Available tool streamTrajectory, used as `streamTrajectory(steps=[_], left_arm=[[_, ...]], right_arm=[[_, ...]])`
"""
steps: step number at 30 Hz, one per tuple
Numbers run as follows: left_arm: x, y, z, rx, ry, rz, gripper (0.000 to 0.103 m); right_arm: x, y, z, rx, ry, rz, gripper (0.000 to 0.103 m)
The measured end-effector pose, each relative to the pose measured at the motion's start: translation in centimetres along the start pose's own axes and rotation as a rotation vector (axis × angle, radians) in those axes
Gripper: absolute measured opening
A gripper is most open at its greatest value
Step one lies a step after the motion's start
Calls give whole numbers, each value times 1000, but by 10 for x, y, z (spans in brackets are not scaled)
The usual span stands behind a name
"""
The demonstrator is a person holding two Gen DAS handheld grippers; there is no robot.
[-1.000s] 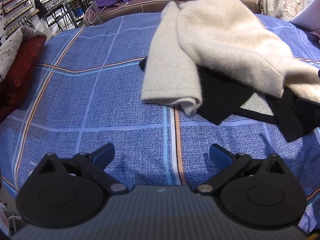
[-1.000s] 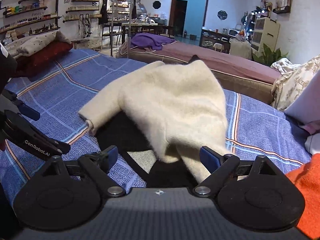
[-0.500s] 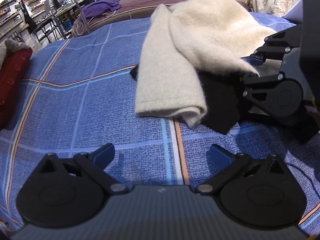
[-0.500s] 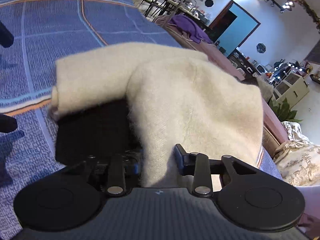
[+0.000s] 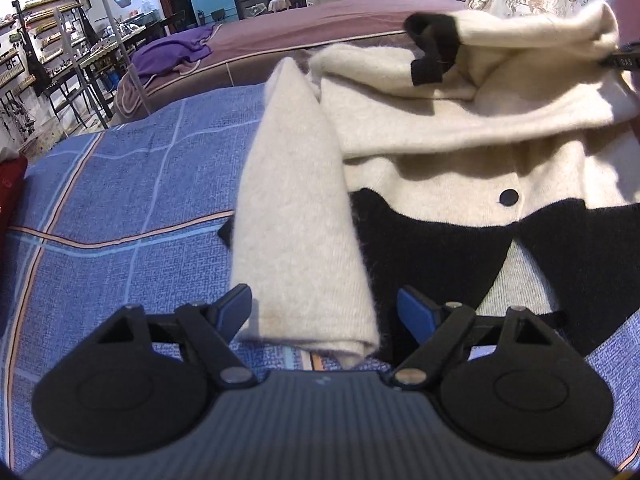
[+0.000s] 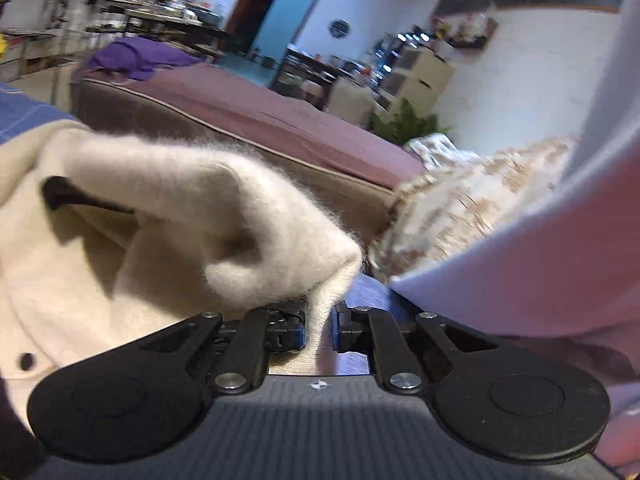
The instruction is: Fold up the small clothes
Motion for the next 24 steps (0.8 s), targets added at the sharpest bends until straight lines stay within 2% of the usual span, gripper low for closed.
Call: streamTrajectory(steps=[1, 2, 3, 4, 5, 6, 8, 10, 11, 12, 13, 16, 19, 21, 24], left_arm=[[0, 2, 0, 0, -4, -2, 81], [1, 5, -1, -4, -6, -4, 81], [1, 8, -2, -12, -5, -9, 81], [3, 12, -4, -27, -3, -18, 81], [5, 15, -6, -43, -2, -28, 81], [7, 17, -8, -53, -1, -36, 81], [6, 17, -14, -40, -14, -29, 82], [2, 12, -24, -30, -37, 11, 87], [-2, 12, -30, -31, -43, 32, 91], [-8, 13, -37, -30, -44, 58, 100], [-12, 14, -42, -20, -38, 81, 102], [-23, 25, -58, 11, -37, 97, 102], [-29, 40, -59, 150, -47, 77, 103], [-31, 55, -58, 207, -57, 60, 103], [-31, 88, -52, 285, -125, -37, 100]], right_arm=[[9, 10, 4, -2, 57, -51, 20], [18, 13, 9, -6, 95, -80, 28], [26, 9, 10, -2, 116, -82, 34], [29, -1, 5, 4, 122, -48, 40], [32, -12, 1, 11, 118, -17, 58], [32, -28, -6, 5, 114, 20, 84], [33, -59, -22, -75, 129, 106, 103], [31, -87, -54, -263, 96, 147, 103], [36, -98, -67, -308, 74, 152, 103], [42, -109, -82, -338, 52, 151, 103], [51, -117, -97, -367, 29, 139, 103], [79, -132, -123, -428, 38, 84, 103], [100, -138, -131, -429, 48, 33, 103], [111, -138, -134, -450, 69, -11, 103], [121, -142, -137, -476, 120, -54, 103]])
Point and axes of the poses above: each gripper's, at about its wrist camera, not at the fingertips, and y roughly the way its jaws point, z to its right, x to its underside, the point moved 7 cm from there along y, roughly the way its jaws point, and after that the axes turned 1 degree about -z, right-handed, at the moved point
